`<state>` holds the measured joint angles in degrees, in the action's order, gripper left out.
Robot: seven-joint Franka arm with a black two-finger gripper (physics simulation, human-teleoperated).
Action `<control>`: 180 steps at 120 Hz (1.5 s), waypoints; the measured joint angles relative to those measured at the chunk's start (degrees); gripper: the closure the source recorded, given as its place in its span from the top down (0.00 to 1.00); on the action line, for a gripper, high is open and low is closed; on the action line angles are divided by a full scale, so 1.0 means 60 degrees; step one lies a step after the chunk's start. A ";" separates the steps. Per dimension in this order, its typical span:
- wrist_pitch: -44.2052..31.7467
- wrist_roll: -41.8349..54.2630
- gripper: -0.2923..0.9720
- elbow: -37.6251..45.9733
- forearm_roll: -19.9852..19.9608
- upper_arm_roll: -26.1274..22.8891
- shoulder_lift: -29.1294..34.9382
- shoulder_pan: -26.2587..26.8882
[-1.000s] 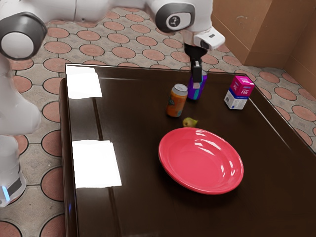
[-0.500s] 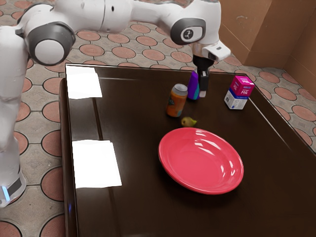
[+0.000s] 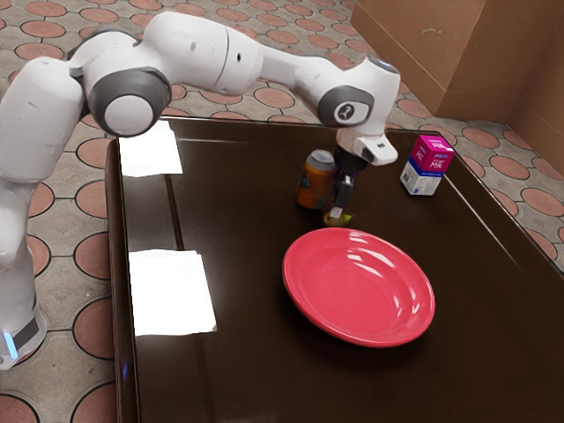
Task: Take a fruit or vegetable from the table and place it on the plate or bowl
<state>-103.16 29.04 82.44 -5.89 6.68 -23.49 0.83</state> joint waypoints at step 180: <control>-0.1004 0.0688 0.58 -0.0289 -0.0191 -0.0292 -0.0966 -0.0474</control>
<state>-109.18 33.17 80.70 -7.03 4.93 -29.28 -2.01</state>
